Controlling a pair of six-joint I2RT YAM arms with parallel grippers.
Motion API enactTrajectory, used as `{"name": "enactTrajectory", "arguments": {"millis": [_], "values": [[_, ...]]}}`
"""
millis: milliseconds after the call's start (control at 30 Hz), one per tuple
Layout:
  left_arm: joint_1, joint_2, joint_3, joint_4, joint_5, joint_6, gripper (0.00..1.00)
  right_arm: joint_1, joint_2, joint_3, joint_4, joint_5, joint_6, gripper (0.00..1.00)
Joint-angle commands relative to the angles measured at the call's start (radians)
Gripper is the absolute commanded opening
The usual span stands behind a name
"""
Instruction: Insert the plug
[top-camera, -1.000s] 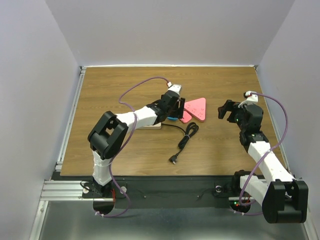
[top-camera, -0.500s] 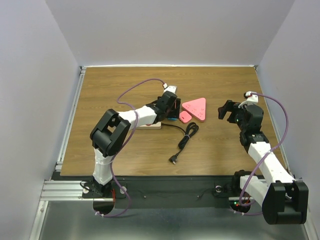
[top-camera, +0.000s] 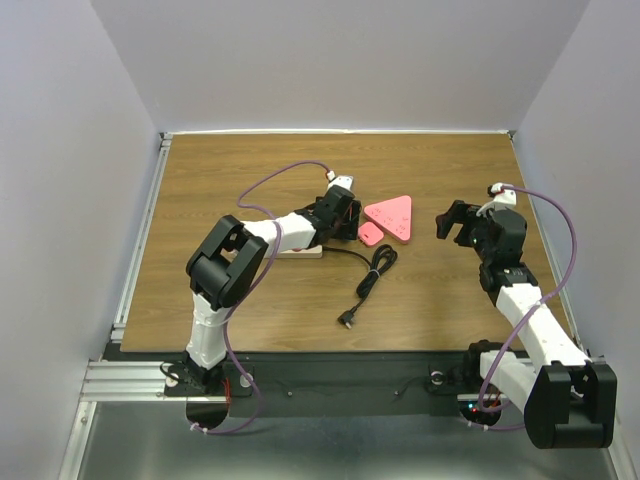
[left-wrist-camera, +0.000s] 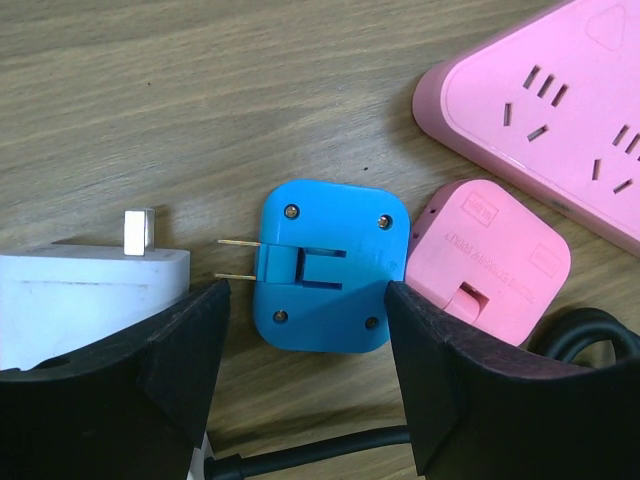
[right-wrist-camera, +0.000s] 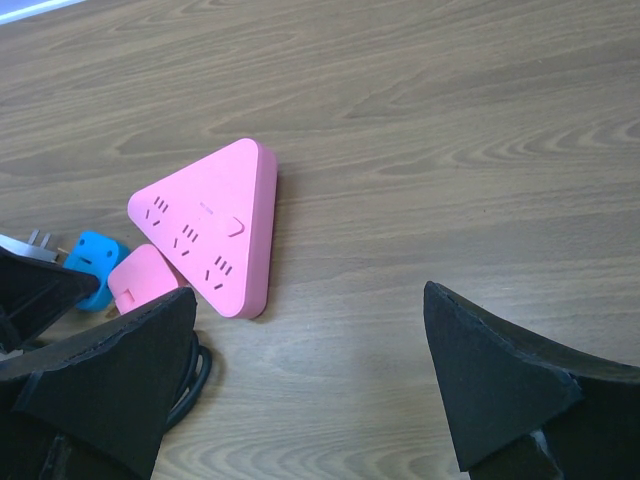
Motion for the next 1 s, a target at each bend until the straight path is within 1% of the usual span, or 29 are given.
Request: {"name": "enactTrajectory", "arguments": {"millis": [0,300,433,567,700,967], "values": [[0.000,0.007,0.003,0.014,0.000,0.008,0.74,0.004,-0.002,0.049,0.012,0.013,0.005,1.00],[-0.003,-0.003,-0.009,0.014,0.000,0.023,0.74,0.004,0.001,0.054,0.009,0.019,0.005,1.00],[-0.011,-0.016,-0.034,0.044,0.025,0.043,0.82,0.004,0.015,0.056,0.008,0.013,0.006,1.00],[-0.018,-0.036,-0.058,0.072,0.028,0.042,0.85,0.004,0.018,0.057,0.006,0.011,0.006,1.00],[-0.023,-0.026,-0.057,0.081,0.045,0.052,0.85,0.004,0.018,0.057,0.005,0.013,0.006,1.00],[-0.032,-0.023,-0.052,0.064,0.032,0.074,0.85,0.004,0.015,0.059,-0.001,0.018,0.005,1.00]]}}
